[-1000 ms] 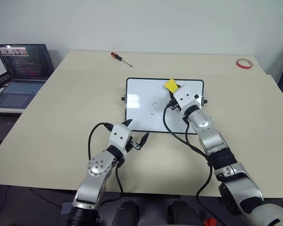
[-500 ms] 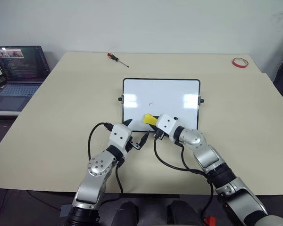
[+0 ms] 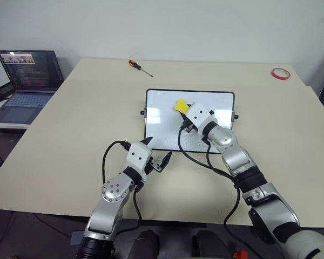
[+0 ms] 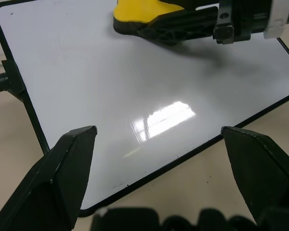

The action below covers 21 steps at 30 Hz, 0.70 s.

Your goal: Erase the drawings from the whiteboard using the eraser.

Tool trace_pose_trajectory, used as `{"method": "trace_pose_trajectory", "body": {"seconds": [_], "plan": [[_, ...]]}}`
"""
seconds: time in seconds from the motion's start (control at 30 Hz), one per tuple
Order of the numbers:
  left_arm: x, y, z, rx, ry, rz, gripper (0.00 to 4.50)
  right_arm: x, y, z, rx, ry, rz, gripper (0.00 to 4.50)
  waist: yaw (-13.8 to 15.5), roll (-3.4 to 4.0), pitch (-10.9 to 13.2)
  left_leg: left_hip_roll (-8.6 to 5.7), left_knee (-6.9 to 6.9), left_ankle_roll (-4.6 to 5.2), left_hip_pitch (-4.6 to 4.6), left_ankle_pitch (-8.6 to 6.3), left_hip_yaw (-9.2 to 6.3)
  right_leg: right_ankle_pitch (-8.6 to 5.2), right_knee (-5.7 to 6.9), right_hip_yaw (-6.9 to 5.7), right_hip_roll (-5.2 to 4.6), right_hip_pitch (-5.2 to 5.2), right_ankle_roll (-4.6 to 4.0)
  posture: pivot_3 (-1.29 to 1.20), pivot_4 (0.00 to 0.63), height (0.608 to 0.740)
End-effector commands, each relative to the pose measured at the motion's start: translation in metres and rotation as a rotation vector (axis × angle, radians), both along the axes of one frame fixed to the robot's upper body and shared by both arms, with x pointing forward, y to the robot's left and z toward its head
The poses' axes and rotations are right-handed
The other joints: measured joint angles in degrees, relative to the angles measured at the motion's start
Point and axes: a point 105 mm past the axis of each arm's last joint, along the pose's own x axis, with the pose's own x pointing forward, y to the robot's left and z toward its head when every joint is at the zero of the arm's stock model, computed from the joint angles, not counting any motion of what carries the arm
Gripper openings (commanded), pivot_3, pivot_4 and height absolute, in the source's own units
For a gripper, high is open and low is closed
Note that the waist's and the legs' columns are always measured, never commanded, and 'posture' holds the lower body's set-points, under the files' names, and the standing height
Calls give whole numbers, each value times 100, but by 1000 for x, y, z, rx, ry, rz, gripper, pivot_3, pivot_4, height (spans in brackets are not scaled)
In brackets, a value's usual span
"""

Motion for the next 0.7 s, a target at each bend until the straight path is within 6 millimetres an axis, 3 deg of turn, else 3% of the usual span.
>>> {"method": "trace_pose_trajectory", "body": {"seconds": [0.03, 0.2, 0.33, 0.57, 0.7], "plan": [[-2, -3, 11, -7, -45, -6, 4500, -13, -2, -33, -35, 127, 33, 1273, -16, 1, 0, 1, 0, 0, 0, 0, 0, 0, 0, 0, 0, 0, 0, 0, 150, 740], [-2, -2, 11, -4, -45, -11, 4500, -36, 3, -44, -43, 191, 117, 1273, -30, 1, 0, 1, -1, 0, 2, 0, 0, 0, 1, -1, 1, -1, 0, 0, 150, 740], [-1, -2, 11, -1, -44, -15, 4500, -41, -5, -42, -7, 206, 87, 1273, -28, 1, 1, 1, -2, 0, 0, 0, 1, 0, 0, -1, 1, -4, 0, 0, 150, 740], [4, 4, 15, 7, -52, -17, 4500, -55, -29, -3, 157, 141, 37, 1273, 9, -1, 6, -2, -2, 0, -28, 0, -7, 0, -5, -1, -1, -23, 1, 0, 150, 740], [4, 7, 13, 10, -48, -17, 4500, -78, -51, -5, 218, 164, -18, 1273, -6, -1, 6, 0, -4, 0, -40, -1, -2, -3, -11, -1, -1, -35, 4, 0, 150, 740]]}}
